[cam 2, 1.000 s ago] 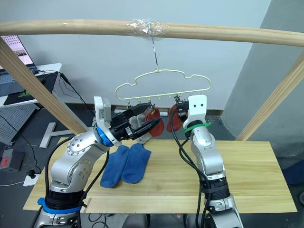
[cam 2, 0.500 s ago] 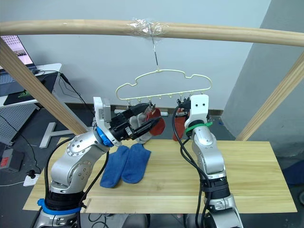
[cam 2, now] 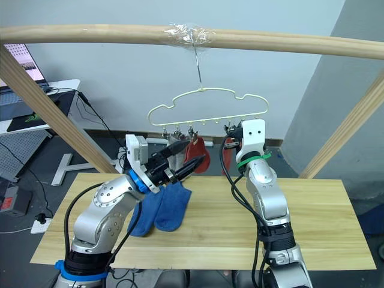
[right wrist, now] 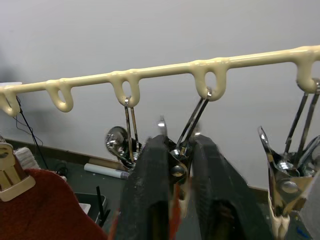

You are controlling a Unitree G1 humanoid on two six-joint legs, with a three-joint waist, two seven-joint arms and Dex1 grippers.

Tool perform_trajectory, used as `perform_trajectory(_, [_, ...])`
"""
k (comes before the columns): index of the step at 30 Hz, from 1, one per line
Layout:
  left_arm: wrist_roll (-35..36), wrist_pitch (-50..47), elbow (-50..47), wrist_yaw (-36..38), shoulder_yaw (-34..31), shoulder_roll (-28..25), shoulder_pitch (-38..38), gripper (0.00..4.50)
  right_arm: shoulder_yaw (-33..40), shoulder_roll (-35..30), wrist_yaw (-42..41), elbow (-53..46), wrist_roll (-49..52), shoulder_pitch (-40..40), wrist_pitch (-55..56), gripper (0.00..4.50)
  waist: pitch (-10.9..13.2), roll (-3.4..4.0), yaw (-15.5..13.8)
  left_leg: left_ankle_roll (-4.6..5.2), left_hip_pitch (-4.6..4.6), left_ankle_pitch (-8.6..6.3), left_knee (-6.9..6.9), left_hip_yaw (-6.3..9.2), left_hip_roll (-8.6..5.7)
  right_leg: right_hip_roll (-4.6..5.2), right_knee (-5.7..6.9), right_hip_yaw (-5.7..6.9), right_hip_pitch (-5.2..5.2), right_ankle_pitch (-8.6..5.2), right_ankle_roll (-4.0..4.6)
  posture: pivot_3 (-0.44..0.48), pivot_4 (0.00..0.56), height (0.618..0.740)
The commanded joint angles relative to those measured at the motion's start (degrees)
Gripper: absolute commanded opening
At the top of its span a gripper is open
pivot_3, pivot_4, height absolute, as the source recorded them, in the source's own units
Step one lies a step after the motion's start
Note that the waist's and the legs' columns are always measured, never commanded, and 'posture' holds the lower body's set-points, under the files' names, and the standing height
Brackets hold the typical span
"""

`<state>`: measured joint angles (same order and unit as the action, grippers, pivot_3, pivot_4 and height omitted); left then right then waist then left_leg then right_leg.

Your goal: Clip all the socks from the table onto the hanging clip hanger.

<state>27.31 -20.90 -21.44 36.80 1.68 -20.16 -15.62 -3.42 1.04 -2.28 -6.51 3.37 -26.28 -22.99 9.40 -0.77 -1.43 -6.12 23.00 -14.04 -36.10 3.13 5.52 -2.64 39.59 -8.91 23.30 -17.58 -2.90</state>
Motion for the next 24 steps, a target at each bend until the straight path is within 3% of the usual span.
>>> perform_trajectory(1, [0.95,0.69,-2.25,0.64,-0.90,-0.73,-0.96,3.48,-0.25,0.66,0.43,-1.99,-0.19,-0.98,0.74,1.44,0.00,0.00,0.02,0.00,0.00,0.00,0.00,0.00,0.00,0.00,0.00,-0.01,0.00,0.00,0.00,0.154,0.134,0.740])
perform_trajectory(24, [1.87,0.26,-2.24,0.39,-1.05,-1.23,-1.40,3.48,0.09,1.20,1.40,0.66,-0.36,-2.84,2.19,1.44,0.00,0.00,-0.01,0.00,-0.01,0.00,0.00,0.00,0.00,0.00,0.01,0.00,0.00,0.00,0.00,0.164,0.138,0.740])
